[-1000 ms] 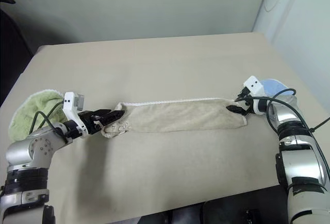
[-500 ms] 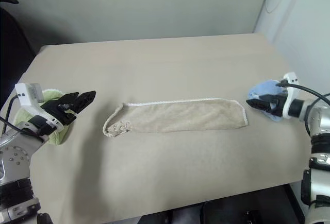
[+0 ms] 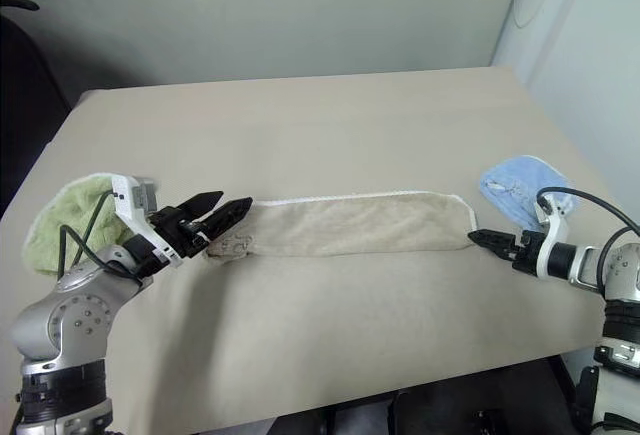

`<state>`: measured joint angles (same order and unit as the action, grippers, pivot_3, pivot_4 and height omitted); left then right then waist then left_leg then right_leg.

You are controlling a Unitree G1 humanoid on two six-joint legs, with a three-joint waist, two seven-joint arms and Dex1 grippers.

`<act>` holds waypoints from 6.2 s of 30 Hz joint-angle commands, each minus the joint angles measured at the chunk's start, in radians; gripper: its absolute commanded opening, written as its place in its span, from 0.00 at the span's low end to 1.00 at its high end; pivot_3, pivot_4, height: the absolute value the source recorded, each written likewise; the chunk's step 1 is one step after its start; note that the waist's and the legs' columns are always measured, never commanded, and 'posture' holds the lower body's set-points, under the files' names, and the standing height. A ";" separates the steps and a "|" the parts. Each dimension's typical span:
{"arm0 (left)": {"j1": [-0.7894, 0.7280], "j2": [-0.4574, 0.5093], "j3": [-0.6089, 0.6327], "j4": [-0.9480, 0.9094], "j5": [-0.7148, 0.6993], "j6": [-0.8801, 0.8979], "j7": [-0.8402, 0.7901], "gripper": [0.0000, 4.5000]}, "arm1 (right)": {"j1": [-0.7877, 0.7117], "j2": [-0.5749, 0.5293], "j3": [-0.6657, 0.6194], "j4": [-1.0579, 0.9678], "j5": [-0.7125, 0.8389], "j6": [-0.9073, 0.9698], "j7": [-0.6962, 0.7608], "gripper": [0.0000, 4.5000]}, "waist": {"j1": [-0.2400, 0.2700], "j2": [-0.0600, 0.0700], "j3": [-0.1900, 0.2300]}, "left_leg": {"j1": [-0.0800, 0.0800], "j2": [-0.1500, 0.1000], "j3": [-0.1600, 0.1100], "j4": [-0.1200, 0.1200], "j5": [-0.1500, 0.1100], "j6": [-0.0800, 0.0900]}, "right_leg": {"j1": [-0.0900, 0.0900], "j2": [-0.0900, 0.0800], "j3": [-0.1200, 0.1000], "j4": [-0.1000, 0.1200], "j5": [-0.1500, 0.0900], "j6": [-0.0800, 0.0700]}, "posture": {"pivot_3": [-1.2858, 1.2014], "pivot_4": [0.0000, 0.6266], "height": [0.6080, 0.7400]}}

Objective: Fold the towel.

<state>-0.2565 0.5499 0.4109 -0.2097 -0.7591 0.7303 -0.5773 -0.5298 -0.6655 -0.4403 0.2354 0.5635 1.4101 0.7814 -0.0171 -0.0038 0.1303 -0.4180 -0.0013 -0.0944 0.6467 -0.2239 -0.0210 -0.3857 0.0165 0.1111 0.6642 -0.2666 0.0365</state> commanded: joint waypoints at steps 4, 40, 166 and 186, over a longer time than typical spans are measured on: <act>-0.007 -0.020 -0.014 -0.055 -0.026 -0.002 0.027 1.00 | -0.026 0.113 -0.091 -0.069 0.043 0.061 -0.135 0.98 | -0.002 -0.001 -0.001 | 0.000 0.000 0.000 0.000 0.000 0.000 | 0.000 0.000 0.000 0.000 0.000 0.000 | 0.52 0.24 1.00; 0.012 -0.038 -0.047 -0.081 -0.068 -0.006 0.085 1.00 | -0.066 -0.114 0.227 -0.222 0.005 -0.315 -0.017 0.00 | 0.004 -0.005 -0.003 | 0.008 -0.003 0.000 -0.001 -0.004 0.005 | 0.009 -0.002 0.002 -0.003 -0.002 0.005 | 0.52 0.24 1.00; -0.585 -0.197 -0.225 0.173 -0.621 0.419 0.692 0.00 | -0.157 0.232 0.313 -0.165 -0.098 -0.894 -0.027 0.00 | 0.038 -0.008 0.003 | 0.015 -0.004 -0.006 -0.011 -0.002 -0.003 | 0.015 -0.001 0.000 -0.004 -0.008 0.001 | 0.52 0.24 1.00; -0.861 -0.547 -0.456 0.527 -0.183 0.433 0.397 0.00 | -0.097 0.221 0.194 -0.173 -0.106 -0.946 -0.219 0.00 | 0.029 -0.008 0.003 | 0.010 -0.004 -0.002 -0.004 -0.005 0.001 | 0.011 -0.003 0.002 -0.004 -0.007 0.005 | 0.52 0.24 1.00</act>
<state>-1.0806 0.0200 -0.0738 0.3249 -0.9491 1.1869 -0.1544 -0.6174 -0.4367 -0.2255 0.1089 0.4459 0.4775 0.5767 0.0114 -0.0121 0.1337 -0.4091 -0.0054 -0.0967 0.6444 -0.2289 -0.0190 -0.3748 0.0139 0.1130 0.6603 -0.2734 0.0421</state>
